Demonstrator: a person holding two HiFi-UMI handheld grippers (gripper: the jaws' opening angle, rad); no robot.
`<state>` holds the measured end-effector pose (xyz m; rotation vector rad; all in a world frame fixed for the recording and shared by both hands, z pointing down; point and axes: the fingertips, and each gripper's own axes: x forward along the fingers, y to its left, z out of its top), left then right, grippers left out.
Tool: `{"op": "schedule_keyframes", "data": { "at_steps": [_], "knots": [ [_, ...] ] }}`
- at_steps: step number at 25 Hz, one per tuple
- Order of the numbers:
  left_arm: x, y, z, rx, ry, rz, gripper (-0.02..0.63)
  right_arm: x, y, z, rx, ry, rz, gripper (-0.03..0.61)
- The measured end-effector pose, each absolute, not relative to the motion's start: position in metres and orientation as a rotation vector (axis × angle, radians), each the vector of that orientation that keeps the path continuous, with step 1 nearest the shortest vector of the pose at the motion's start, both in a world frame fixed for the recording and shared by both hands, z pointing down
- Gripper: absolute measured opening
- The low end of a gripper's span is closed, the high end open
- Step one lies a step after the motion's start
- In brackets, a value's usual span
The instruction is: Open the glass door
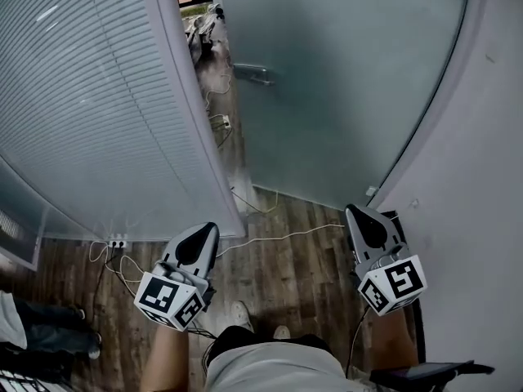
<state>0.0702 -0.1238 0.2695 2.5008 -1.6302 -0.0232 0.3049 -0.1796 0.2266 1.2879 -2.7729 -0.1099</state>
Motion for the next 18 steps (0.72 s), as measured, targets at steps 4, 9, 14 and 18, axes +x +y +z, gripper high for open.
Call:
{"op": "schedule_keyframes", "data": {
  "at_steps": [4, 9, 14, 18],
  "knots": [
    [0.071, -0.122, 0.257, 2.485, -1.635, -0.001, 0.000, 0.308, -0.181, 0.220, 1.281, -2.780, -0.081, 0.002],
    [0.091, -0.095, 0.273, 2.507, -1.663, -0.005, 0.000, 0.328, -0.152, 0.242, 1.277, -2.815, -0.096, 0.002],
    [0.074, -0.095, 0.264, 2.516, -1.655, -0.019, 0.000, 0.309, -0.147, 0.231, 1.289, -2.792, -0.119, 0.002],
    [0.050, -0.108, 0.250, 2.520, -1.625, -0.016, 0.000, 0.283, -0.155, 0.212, 1.294, -2.751, -0.113, 0.002]
  ]
}}
